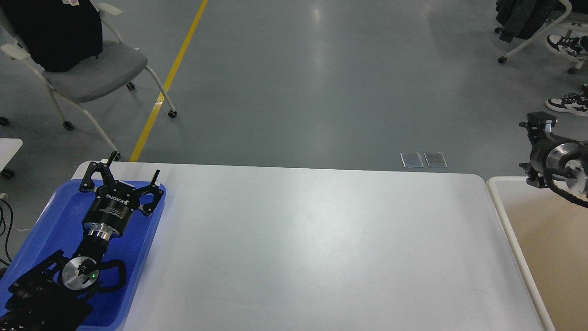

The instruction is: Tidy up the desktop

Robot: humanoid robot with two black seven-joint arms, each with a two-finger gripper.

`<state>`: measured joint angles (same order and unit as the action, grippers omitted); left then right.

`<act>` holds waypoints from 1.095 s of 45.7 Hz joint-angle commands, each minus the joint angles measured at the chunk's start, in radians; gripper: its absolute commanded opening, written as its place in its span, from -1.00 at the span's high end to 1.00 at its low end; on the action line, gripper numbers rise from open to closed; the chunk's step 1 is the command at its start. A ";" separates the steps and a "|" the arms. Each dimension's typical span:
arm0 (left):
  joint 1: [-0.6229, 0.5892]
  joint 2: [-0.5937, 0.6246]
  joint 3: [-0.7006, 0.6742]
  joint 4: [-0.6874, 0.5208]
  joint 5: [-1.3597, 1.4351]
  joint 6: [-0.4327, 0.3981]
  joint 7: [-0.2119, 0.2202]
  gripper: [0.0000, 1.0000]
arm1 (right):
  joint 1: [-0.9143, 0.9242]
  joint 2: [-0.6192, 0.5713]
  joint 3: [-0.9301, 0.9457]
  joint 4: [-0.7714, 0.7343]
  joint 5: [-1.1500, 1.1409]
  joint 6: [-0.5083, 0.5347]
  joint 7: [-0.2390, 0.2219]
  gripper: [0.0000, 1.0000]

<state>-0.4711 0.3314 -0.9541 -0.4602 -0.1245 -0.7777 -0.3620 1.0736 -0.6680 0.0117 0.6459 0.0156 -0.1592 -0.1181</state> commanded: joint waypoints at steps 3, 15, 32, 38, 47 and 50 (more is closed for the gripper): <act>0.000 0.000 0.000 0.000 0.000 0.000 -0.002 -0.98 | -0.018 0.065 0.230 0.043 0.004 0.003 0.000 -1.00; 0.000 0.000 0.000 0.000 0.000 -0.002 -0.002 -0.98 | -0.058 0.194 0.441 0.043 0.012 0.039 0.000 -1.00; 0.000 0.000 0.000 0.000 0.000 -0.002 -0.002 -0.98 | -0.169 0.367 0.691 0.026 0.012 0.185 0.006 -1.00; 0.000 -0.002 0.000 0.000 0.000 -0.002 -0.002 -0.98 | -0.225 0.395 0.737 0.024 0.012 0.234 0.057 -1.00; 0.000 -0.002 0.000 0.000 0.000 -0.002 -0.002 -0.98 | -0.314 0.404 0.807 0.018 0.014 0.297 0.069 -1.00; 0.000 -0.002 0.000 0.000 0.000 -0.002 -0.002 -0.98 | -0.339 0.404 0.829 0.003 0.014 0.325 0.069 -1.00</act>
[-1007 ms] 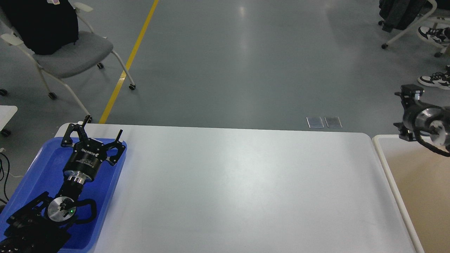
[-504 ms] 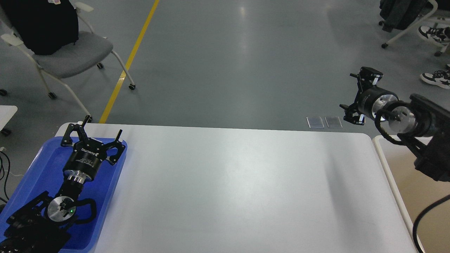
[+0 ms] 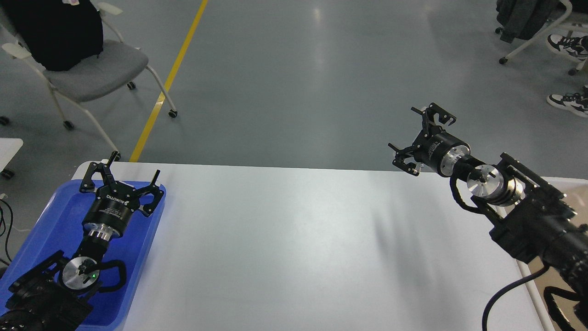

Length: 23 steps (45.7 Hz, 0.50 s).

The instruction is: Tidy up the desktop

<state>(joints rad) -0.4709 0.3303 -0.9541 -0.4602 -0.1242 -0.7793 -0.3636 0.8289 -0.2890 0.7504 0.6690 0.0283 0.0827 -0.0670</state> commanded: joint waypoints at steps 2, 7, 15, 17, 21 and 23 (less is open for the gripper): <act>0.000 0.000 0.000 0.000 0.000 0.000 -0.001 -0.98 | -0.106 0.025 0.099 -0.031 0.001 0.100 0.018 -1.00; 0.000 0.000 0.000 0.000 0.000 0.000 0.000 -0.98 | -0.140 0.025 0.127 -0.048 0.001 0.124 0.019 -1.00; 0.000 0.000 0.000 0.000 0.000 0.000 -0.001 -0.98 | -0.198 0.034 0.147 -0.051 0.002 0.178 0.047 -1.00; 0.000 0.000 0.000 0.000 0.000 0.000 0.000 -0.98 | -0.211 0.034 0.147 -0.051 0.001 0.195 0.055 -1.00; 0.000 0.000 0.000 0.000 0.000 0.000 0.000 -0.98 | -0.232 0.034 0.147 -0.051 0.001 0.229 0.070 -1.00; 0.000 0.000 0.000 0.000 0.000 0.000 0.000 -0.98 | -0.237 0.034 0.147 -0.051 0.002 0.238 0.078 -1.00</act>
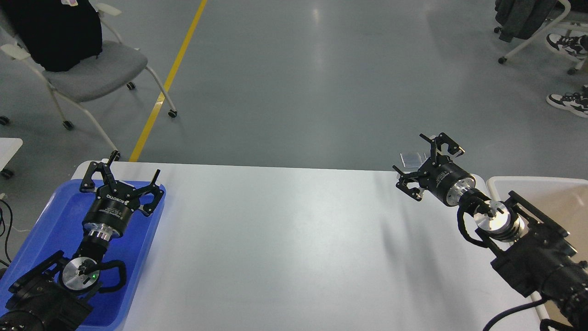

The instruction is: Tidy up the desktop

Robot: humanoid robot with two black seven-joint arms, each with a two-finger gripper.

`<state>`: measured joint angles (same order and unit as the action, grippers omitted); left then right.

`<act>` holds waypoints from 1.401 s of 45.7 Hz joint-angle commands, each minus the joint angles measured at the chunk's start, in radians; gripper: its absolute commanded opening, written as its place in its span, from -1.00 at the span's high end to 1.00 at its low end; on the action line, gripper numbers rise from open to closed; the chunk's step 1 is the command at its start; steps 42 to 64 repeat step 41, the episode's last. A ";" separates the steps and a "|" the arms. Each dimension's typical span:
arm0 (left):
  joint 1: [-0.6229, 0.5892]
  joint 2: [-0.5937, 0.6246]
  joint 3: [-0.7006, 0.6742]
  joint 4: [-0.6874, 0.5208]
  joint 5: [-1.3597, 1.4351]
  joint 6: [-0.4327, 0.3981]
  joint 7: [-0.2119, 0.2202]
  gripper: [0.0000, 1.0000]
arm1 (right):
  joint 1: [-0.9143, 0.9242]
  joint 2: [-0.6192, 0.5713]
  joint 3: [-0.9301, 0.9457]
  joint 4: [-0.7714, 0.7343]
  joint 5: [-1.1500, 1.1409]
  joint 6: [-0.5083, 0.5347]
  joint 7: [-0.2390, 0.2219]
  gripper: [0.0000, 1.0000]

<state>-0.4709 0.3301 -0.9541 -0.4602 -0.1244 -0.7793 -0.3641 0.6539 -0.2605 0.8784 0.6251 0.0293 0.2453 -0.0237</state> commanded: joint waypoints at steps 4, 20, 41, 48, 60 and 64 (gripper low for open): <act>0.000 0.000 0.000 0.000 0.000 0.000 0.001 -0.98 | -0.074 0.006 0.019 -0.007 0.001 0.094 0.045 -1.00; 0.000 0.000 0.000 0.000 0.000 0.000 0.001 -0.98 | -0.103 0.000 0.025 -0.048 0.000 0.226 0.057 -1.00; 0.000 0.000 0.000 0.000 0.000 0.000 -0.001 -0.98 | -0.096 -0.008 0.027 -0.088 -0.002 0.243 0.057 -1.00; 0.000 0.000 0.000 0.000 0.000 0.000 -0.001 -0.98 | -0.096 -0.008 0.027 -0.088 -0.002 0.243 0.057 -1.00; 0.000 0.000 0.000 0.000 0.000 0.000 -0.001 -0.98 | -0.096 -0.008 0.027 -0.088 -0.002 0.243 0.057 -1.00; 0.000 0.000 0.000 0.000 0.000 0.000 -0.001 -0.98 | -0.096 -0.008 0.027 -0.088 -0.002 0.243 0.057 -1.00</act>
